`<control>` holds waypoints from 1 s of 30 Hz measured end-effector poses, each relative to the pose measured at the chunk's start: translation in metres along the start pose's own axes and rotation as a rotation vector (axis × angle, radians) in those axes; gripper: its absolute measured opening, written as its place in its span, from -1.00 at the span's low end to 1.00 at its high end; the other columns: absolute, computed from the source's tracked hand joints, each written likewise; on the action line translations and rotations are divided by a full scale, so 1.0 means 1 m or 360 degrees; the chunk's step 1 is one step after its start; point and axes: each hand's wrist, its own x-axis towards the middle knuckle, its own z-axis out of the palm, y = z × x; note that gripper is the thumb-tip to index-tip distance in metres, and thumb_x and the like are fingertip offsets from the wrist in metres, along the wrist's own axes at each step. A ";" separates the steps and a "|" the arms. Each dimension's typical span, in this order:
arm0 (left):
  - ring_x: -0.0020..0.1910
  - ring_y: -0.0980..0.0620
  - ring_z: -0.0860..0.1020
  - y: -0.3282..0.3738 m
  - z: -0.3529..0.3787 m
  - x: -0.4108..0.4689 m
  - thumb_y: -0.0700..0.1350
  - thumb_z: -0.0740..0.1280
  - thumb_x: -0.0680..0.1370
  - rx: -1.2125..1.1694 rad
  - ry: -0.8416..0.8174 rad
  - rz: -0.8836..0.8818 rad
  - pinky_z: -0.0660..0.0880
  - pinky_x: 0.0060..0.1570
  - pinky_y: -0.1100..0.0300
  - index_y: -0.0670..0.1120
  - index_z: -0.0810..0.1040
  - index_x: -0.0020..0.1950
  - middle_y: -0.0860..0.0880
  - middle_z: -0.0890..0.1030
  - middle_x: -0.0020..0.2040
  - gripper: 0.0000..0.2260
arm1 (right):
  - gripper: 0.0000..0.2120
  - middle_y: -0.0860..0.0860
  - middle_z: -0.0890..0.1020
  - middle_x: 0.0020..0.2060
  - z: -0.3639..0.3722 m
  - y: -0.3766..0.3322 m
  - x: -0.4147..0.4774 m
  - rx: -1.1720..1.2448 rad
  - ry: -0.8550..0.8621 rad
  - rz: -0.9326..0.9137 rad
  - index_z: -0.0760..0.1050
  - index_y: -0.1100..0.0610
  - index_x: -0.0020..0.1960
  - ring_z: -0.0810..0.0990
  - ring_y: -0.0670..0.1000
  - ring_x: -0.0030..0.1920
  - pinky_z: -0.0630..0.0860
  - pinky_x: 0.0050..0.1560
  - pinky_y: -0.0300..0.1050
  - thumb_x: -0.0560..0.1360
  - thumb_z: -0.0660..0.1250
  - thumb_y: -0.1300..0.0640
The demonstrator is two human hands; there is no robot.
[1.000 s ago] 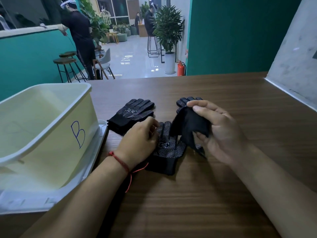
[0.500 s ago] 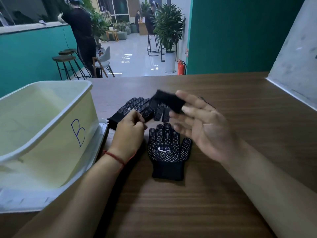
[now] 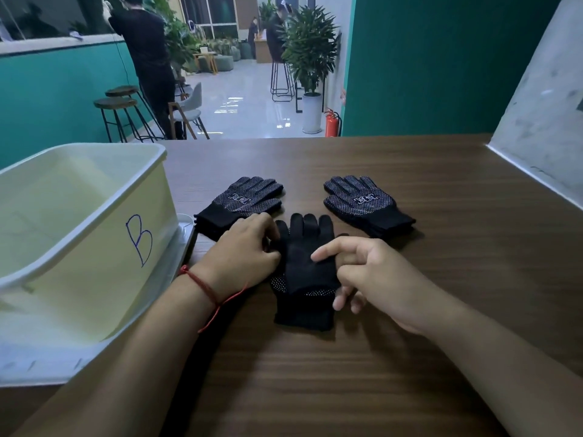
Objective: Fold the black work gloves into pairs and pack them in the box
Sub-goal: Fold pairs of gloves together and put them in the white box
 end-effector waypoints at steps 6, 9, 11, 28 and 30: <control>0.06 -0.07 0.47 0.000 0.007 -0.002 0.00 0.31 0.49 0.0088 0.0107 0.0038 0.48 0.16 -0.12 0.03 0.45 0.04 0.10 0.52 -0.01 -0.85 | -0.88 0.02 0.75 0.02 -0.003 0.000 0.001 -0.0082 0.0128 -0.0020 0.71 -0.03 0.12 0.73 0.12 -0.34 0.53 -0.38 -0.11 0.64 0.42 0.12; 0.11 -0.07 0.46 -0.002 0.006 -0.002 -0.01 0.33 0.53 0.0105 0.0083 0.0057 0.46 0.22 -0.12 0.04 0.45 0.09 0.09 0.52 0.06 -0.83 | -0.81 0.07 0.71 -0.04 -0.004 0.002 0.004 -0.0004 0.0183 0.0011 0.66 -0.08 0.19 0.64 0.05 -0.39 0.50 -0.39 -0.13 0.60 0.49 0.12; 0.24 -0.03 0.44 -0.004 -0.004 -0.003 -0.02 0.39 0.53 0.0065 -0.0109 0.0052 0.39 0.33 0.00 0.08 0.48 0.20 0.11 0.51 0.17 -0.74 | -0.77 -0.03 0.62 -0.21 -0.008 0.003 0.002 -0.0163 0.0198 -0.0014 0.63 -0.17 0.19 0.57 -0.05 -0.40 0.46 -0.36 -0.17 0.56 0.53 0.02; 0.67 0.17 0.03 -0.006 -0.021 -0.008 0.49 0.51 0.29 0.0181 -0.0629 0.0009 0.03 0.66 0.11 0.19 -0.08 0.72 0.14 0.11 0.70 0.19 | -0.59 -0.32 0.64 0.19 -0.003 0.016 0.006 -0.1730 0.0295 -0.0715 0.66 -0.21 0.24 0.48 -0.11 0.35 0.32 0.49 0.10 0.57 0.16 -0.29; 0.69 0.16 -0.02 -0.004 -0.017 -0.007 0.60 0.41 0.21 0.0216 -0.0618 0.0004 -0.01 0.67 0.06 0.15 -0.12 0.73 0.12 0.07 0.72 0.27 | -0.67 -0.29 0.67 0.15 -0.005 0.018 0.009 -0.1704 0.0412 -0.0817 0.70 -0.17 0.16 0.51 -0.07 0.32 0.35 0.49 0.16 0.60 0.21 -0.21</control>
